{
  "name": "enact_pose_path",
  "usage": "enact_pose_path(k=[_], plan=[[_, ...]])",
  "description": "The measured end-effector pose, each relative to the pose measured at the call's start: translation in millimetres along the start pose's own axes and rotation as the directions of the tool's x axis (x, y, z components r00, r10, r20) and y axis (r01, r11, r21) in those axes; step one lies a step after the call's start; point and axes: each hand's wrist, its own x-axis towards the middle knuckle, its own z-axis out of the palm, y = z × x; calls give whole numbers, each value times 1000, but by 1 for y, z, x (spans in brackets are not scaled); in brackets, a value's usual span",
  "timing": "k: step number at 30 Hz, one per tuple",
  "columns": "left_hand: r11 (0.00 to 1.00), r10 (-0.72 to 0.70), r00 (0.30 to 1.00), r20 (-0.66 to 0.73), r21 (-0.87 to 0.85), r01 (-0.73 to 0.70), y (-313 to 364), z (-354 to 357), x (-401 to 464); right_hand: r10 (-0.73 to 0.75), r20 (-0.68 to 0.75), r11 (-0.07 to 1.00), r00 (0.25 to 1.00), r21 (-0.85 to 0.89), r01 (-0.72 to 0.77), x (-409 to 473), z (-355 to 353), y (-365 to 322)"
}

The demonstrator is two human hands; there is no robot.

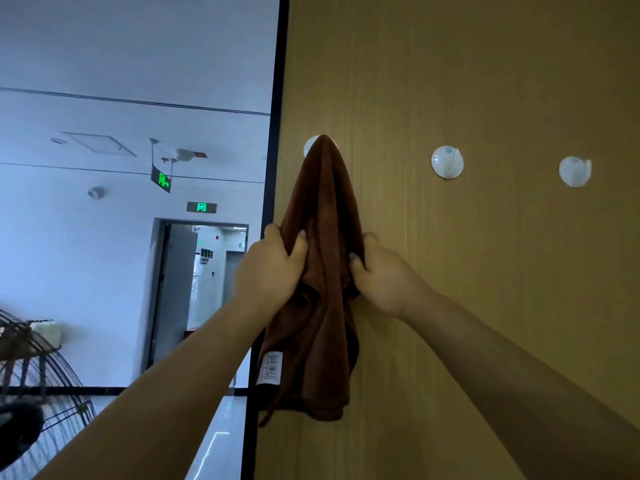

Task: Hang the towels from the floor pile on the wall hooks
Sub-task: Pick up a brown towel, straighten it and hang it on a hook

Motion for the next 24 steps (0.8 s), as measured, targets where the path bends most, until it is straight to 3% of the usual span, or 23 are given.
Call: enact_pose_path(k=[4, 7, 13, 18, 24], plan=[[991, -76, 996, 47, 112, 70, 1, -7, -9, -6, -12, 990, 1000, -144, 5, -10, -7, 7], [984, -119, 993, 18, 134, 116, -1, -14, -17, -58, -121, 975, 991, -218, 30, -19, -16, 4], [955, -14, 996, -87, 292, 39, 9, -25, -41, -260, -318, 907, 912, -404, 117, -37, -24, -7], [907, 91, 993, -75, 417, -51, 24, -37, -69, -288, -293, 913, 912, -370, 170, -56, -9, -14], [855, 48, 999, 11, 517, -47, 24, -62, -93, -473, -256, 853, 843, -371, 366, -74, 17, -31]])
